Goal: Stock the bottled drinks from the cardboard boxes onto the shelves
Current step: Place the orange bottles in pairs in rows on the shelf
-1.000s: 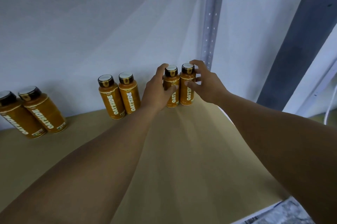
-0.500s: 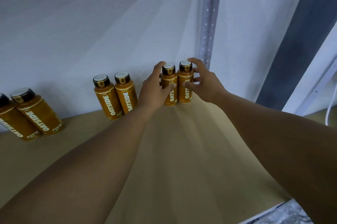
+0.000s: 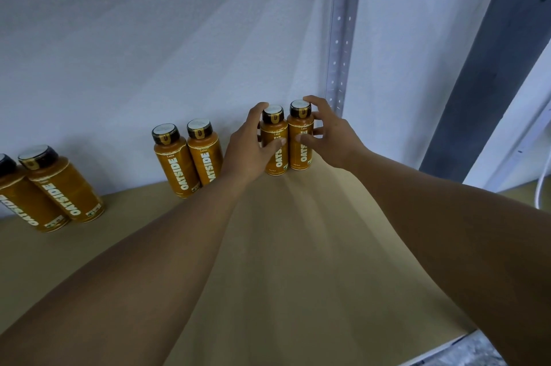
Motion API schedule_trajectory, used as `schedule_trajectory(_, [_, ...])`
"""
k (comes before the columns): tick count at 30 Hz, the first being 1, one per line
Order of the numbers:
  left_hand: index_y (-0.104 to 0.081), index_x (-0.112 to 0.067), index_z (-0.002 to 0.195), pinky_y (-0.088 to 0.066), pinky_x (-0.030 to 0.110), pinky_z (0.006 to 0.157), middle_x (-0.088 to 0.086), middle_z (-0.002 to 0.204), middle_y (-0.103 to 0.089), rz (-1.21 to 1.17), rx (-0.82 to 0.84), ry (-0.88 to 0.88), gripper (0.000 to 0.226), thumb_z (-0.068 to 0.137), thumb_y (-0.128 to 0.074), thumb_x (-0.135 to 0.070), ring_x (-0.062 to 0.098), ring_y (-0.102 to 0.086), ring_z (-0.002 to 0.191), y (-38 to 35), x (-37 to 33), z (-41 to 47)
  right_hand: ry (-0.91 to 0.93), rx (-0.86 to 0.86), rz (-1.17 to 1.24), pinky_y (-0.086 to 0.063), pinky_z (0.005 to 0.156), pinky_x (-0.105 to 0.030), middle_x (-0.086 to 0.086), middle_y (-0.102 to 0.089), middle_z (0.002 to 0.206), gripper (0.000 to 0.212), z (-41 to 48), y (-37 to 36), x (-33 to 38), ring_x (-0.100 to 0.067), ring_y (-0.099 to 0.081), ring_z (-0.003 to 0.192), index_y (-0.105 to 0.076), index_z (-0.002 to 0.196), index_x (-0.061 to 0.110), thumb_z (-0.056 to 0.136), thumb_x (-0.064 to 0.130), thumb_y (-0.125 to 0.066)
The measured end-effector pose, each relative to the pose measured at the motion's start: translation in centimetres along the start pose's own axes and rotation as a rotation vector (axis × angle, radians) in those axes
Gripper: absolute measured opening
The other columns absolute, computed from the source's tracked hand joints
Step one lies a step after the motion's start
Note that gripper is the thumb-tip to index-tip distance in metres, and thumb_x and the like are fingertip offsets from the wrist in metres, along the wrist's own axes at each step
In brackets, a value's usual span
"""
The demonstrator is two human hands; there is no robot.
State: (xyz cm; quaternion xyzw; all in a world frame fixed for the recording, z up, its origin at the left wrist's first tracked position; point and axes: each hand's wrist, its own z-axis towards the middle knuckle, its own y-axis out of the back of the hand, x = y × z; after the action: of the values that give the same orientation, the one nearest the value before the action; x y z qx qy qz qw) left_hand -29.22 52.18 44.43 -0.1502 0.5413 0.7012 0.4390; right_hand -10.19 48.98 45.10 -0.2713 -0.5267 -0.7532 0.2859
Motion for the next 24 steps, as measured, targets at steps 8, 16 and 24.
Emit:
schedule_trajectory(8, [-0.026,-0.034,0.157,-0.052,0.047,0.105,0.003,0.154,-0.049,0.002,0.003,-0.004,0.080,0.093,-0.074,-0.031,0.028,-0.055,0.133,0.01,0.13,-0.08,-0.005,-0.013,-0.002,-0.053,0.093,-0.037,-0.003,-0.051,0.148,0.073,0.00,-0.15,-0.09,-0.026,-0.060,0.124,-0.026,0.153,0.039,0.097,0.026,-0.069])
schedule_trajectory(16, [-0.027,-0.034,0.157,-0.052,0.046,0.104,0.003,0.154,-0.048,-0.016,-0.002,0.002,0.080,0.093,-0.075,-0.029,0.028,-0.055,0.134,0.10,0.19,0.08,0.005,-0.012,-0.006,-0.052,0.093,-0.036,-0.003,-0.051,0.149,0.073,0.19,-0.31,-0.14,-0.027,-0.060,0.124,-0.025,0.154,0.038,0.097,0.026,-0.069])
schedule_trajectory(24, [-0.028,-0.033,0.157,-0.052,0.047,0.105,0.003,0.153,-0.050,-0.025,0.002,-0.002,0.080,0.093,-0.075,-0.029,0.027,-0.055,0.133,0.03,0.37,0.06,0.008,-0.008,-0.005,-0.053,0.095,-0.039,-0.003,-0.050,0.150,0.073,-0.02,-0.26,-0.13,-0.026,-0.059,0.125,-0.025,0.155,0.040,0.097,0.027,-0.069])
